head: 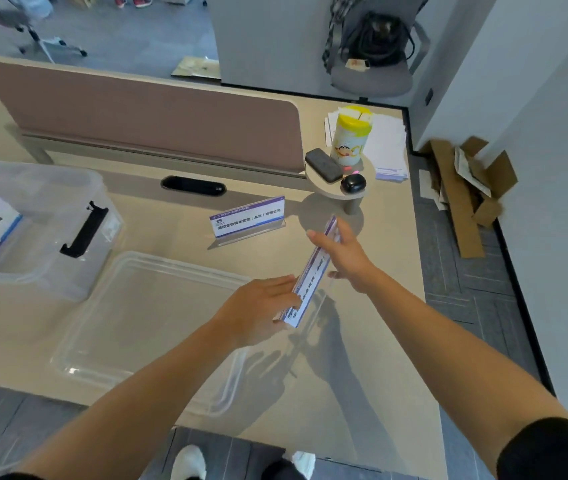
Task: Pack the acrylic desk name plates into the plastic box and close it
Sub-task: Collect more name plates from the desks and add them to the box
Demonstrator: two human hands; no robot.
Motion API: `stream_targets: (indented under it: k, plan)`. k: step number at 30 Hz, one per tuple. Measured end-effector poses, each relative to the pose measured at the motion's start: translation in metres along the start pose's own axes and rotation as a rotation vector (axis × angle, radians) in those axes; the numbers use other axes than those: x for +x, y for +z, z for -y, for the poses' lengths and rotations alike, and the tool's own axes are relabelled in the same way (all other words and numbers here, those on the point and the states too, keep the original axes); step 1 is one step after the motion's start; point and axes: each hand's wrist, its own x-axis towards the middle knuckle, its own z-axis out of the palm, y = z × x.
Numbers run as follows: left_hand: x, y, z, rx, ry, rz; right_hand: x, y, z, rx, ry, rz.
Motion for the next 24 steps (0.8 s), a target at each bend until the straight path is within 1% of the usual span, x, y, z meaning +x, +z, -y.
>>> stream_targets:
  k: [1,3,5,7,10,13,15,17,21,24]
  plan:
    - [-0.010,0.000,0.007,-0.024,0.037,-0.031,-0.008,0.008,0.004,0.025,-0.039,-0.004]
    - [-0.028,-0.008,0.015,-0.083,0.033,-0.050,-0.019,0.027,0.013,0.077,-0.050,-0.029]
    - [-0.050,-0.016,0.027,-0.074,-0.047,-0.084,-0.031,0.052,0.029,0.116,-0.036,-0.043]
    - [-0.075,-0.025,0.043,-0.122,-0.130,-0.036,-0.041,0.080,0.043,0.111,-0.060,-0.052]
    - [-0.119,-0.040,0.072,-0.381,-0.234,-0.059,-0.062,0.127,0.064,0.080,-0.107,-0.063]
    - [-0.162,-0.054,0.104,-0.612,-0.325,-0.119,-0.077,0.173,0.085,0.097,-0.107,-0.058]
    - [-0.183,-0.068,0.119,-0.692,-0.355,-0.180,-0.081,0.195,0.099,0.178,-0.093,-0.038]
    - [-0.205,-0.080,0.138,-0.744,-0.380,-0.206,-0.081,0.219,0.112,0.288,-0.066,0.009]
    - [-0.231,-0.098,0.167,-0.816,-0.449,-0.200,-0.074,0.262,0.126,0.482,-0.041,0.104]
    - [-0.234,-0.106,0.180,-0.898,-0.493,-0.319,-0.063,0.287,0.131,0.572,-0.025,0.165]
